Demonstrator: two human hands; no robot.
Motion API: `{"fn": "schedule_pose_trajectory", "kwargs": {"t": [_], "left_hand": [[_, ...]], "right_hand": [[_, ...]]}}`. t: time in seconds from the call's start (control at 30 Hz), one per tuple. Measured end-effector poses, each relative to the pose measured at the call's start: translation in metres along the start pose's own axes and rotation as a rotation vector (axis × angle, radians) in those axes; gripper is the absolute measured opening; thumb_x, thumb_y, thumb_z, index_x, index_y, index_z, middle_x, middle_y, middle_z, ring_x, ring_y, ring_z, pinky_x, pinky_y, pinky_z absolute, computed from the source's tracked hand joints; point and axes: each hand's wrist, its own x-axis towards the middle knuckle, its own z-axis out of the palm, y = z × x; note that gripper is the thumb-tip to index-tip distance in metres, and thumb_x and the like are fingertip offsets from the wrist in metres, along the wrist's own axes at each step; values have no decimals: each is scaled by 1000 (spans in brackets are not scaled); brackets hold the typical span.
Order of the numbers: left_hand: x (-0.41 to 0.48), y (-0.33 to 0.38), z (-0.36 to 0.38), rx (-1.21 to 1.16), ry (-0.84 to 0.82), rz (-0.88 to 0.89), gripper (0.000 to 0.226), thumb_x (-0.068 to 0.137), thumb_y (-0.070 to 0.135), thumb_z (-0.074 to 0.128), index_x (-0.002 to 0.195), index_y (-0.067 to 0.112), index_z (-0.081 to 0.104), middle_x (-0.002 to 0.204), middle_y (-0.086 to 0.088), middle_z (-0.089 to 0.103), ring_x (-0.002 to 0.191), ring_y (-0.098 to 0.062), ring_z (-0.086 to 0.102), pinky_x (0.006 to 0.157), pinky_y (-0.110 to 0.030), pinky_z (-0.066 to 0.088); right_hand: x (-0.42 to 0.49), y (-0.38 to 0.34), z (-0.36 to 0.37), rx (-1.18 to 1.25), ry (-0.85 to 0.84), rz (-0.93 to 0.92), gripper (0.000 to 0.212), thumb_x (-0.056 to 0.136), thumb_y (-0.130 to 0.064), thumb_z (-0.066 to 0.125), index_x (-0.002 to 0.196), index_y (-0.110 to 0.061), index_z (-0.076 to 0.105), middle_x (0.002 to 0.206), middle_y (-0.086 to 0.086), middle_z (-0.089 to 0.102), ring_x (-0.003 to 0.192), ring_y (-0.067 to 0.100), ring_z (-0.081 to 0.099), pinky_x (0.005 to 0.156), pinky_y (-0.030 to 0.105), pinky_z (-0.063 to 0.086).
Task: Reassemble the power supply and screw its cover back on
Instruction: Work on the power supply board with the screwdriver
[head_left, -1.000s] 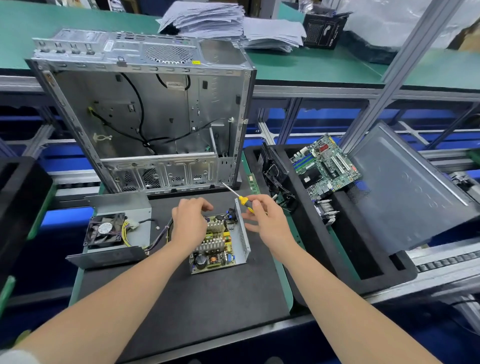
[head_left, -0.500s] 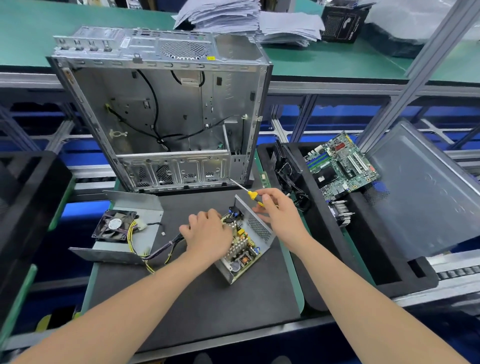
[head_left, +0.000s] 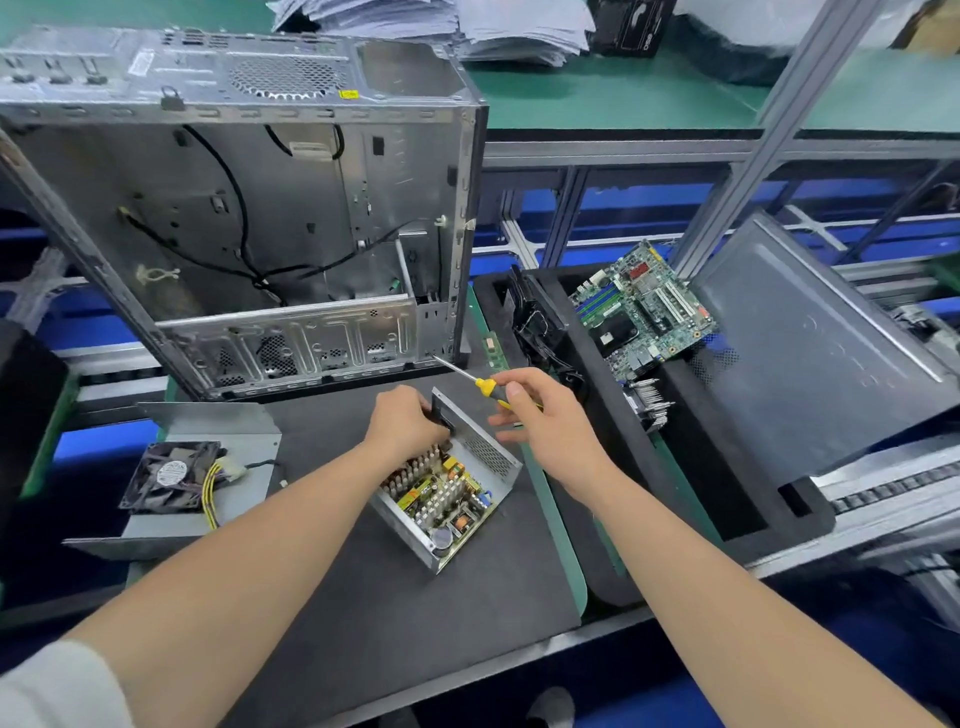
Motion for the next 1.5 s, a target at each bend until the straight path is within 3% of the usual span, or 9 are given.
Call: {"fn": "schedule_pose_trajectory", "kwargs": {"t": [0.07,0.27,0.37,0.5,0.7,0.83,1.03,1.2,1.5], "left_hand": [[1,-2,-4,-41,13,12,21,73,23,91,70,17,71,76,-3,73,66,-15,63,43,-14,41],[4,2,-13,-53,-84,2,28,83,16,84,93,16,57,93,-3,61,83,-21,62,74,-43,60],[3,-1,-11,-47,-103,27,28,83,15,83,89,18,55,88,4,55,81,-15,57,70,-37,55],[5,-8,-7,-104,-91,57,40,82,12,83,107,16,52,100,0,58,85,-19,55,59,-28,42],[6,-11,0,-131,-49,117,46,79,15,88,101,12,47,87,3,57,70,-13,52,53,-27,34],[7,-9,2,-132,-41,92,49,77,15,90,93,15,44,98,-6,64,88,-26,60,60,-30,42],[7,-10,1,-145,-36,70,42,81,14,86,95,14,47,107,-14,66,95,-34,64,62,-34,45],[6,-8,-7,-176,-94,60,45,78,15,89,102,11,52,109,-11,68,99,-31,66,84,-47,56],[12,-11,-1,-193,-74,15,39,81,15,87,102,10,55,113,-12,65,101,-28,62,75,-35,46]], "right_hand": [[-1,-3,-4,-16,-3,-1,24,111,-20,45,121,-17,67,112,5,70,94,25,75,83,44,64],[-4,-6,-8,-108,-1,-45,23,109,-18,49,118,-19,70,97,-3,70,80,27,71,66,35,61],[-4,-4,-14,-217,36,-63,21,106,-21,54,111,-27,74,86,-6,72,66,11,64,62,34,55],[-8,-9,-21,-349,95,-136,19,100,-21,63,101,-30,80,84,-18,75,67,-2,60,60,8,39],[-10,-28,-18,-527,98,-310,11,91,-14,72,94,-21,82,90,-9,73,78,6,65,71,11,46],[-7,-41,-7,-647,14,-399,12,88,-10,72,92,-18,79,88,-6,69,74,9,62,71,11,43],[-2,-54,10,-806,-130,-470,15,87,-3,65,96,-9,76,95,5,69,89,20,62,86,33,49],[1,-57,20,-967,-270,-453,19,93,-6,60,105,-9,74,104,6,67,105,23,58,94,38,45],[7,-51,26,-1056,-339,-454,20,95,-4,57,108,-9,72,105,7,64,108,24,53,91,39,46]]}}
